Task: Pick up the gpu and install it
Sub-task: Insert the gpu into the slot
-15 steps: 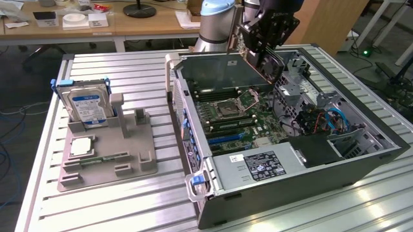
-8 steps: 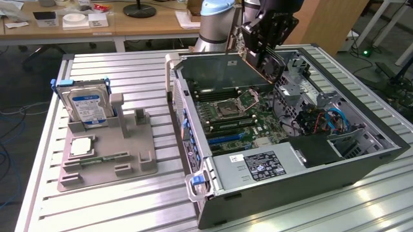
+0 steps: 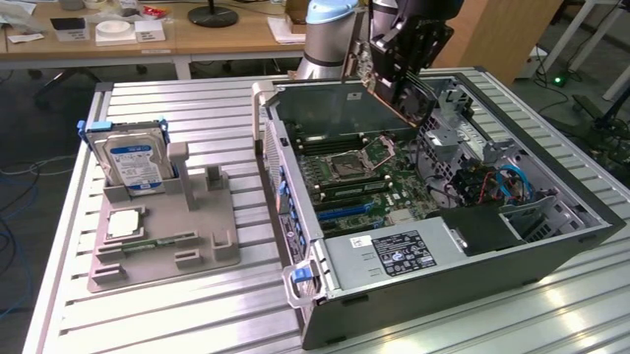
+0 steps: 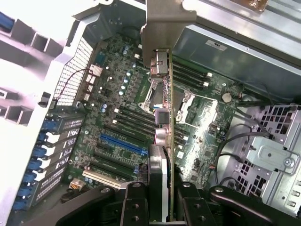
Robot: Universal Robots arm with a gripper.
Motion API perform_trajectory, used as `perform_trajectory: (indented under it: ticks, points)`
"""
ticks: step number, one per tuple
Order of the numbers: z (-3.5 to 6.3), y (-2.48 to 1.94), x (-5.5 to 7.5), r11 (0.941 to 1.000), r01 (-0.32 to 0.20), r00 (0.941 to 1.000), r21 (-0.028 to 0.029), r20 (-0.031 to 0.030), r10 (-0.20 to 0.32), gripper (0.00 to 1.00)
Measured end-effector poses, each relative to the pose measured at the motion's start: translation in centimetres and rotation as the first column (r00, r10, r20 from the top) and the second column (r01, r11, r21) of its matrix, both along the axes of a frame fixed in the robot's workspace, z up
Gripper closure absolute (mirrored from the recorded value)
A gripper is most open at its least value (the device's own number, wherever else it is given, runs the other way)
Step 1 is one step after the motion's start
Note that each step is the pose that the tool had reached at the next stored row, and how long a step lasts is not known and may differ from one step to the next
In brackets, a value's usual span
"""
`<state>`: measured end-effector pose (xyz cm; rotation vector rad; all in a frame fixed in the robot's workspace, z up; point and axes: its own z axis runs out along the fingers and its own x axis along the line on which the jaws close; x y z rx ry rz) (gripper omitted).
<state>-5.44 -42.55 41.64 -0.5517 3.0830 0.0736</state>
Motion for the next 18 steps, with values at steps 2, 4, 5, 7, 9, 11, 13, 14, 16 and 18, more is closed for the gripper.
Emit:
perform_trajectory:
  ticks: [2,4,5,7,9,11,13,14,16,18]
  points:
    - [0.00,-0.01,0.00,0.9999,-0.014,0.9999,-0.0001,0.0000,0.014,0.71]
    - [0.00,-0.01,0.00,0.9996,-0.027,0.9996,0.0000,0.0000,0.027,0.71]
    - [0.00,-0.01,0.00,0.9994,-0.034,0.9994,-0.0001,0.0000,0.034,0.71]
    - [0.00,-0.02,0.00,0.9989,-0.047,0.9989,0.0000,0.0000,0.047,0.71]
    - [0.00,-0.02,0.00,0.9983,-0.059,0.9983,0.0000,0.0000,0.059,0.71]
    - [0.00,-0.03,0.00,0.9977,-0.067,0.9977,0.0000,0.0000,0.067,0.71]
    - [0.00,-0.04,0.00,0.9971,-0.077,0.9971,0.0000,0.0000,0.077,0.71]
    - [0.00,-0.04,0.00,0.9967,-0.081,0.9967,0.0000,0.0000,0.081,0.71]
    - [0.00,-0.05,0.00,0.9959,-0.091,0.9959,0.0000,0.0000,0.091,0.71]
    - [0.00,-0.07,0.00,0.9951,-0.098,0.9951,0.0001,0.0000,0.098,0.71]
